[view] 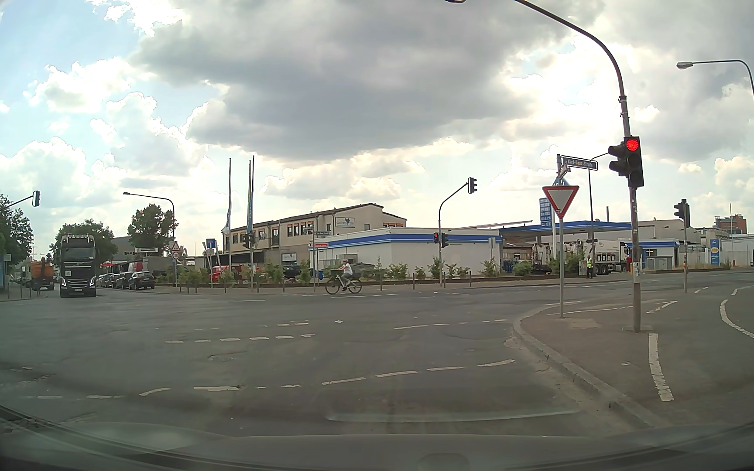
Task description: Follow the waypoints while adhering to traffic rules and regulations
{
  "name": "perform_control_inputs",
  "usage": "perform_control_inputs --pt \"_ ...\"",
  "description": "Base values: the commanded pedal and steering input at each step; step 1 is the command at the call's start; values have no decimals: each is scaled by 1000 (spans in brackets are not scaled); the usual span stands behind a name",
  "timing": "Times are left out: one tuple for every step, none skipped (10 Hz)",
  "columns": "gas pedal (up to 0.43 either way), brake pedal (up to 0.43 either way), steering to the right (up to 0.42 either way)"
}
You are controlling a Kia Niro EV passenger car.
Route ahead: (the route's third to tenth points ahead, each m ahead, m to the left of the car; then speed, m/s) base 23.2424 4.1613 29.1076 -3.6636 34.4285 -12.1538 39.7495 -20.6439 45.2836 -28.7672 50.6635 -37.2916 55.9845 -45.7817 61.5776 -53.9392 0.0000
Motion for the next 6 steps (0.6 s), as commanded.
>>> perform_control_inputs --pt "0 323 -13" --pt "0 323 -13" --pt "0 323 -13" --pt "0 323 -13" --pt "0 323 -13" --pt "0 323 -13"
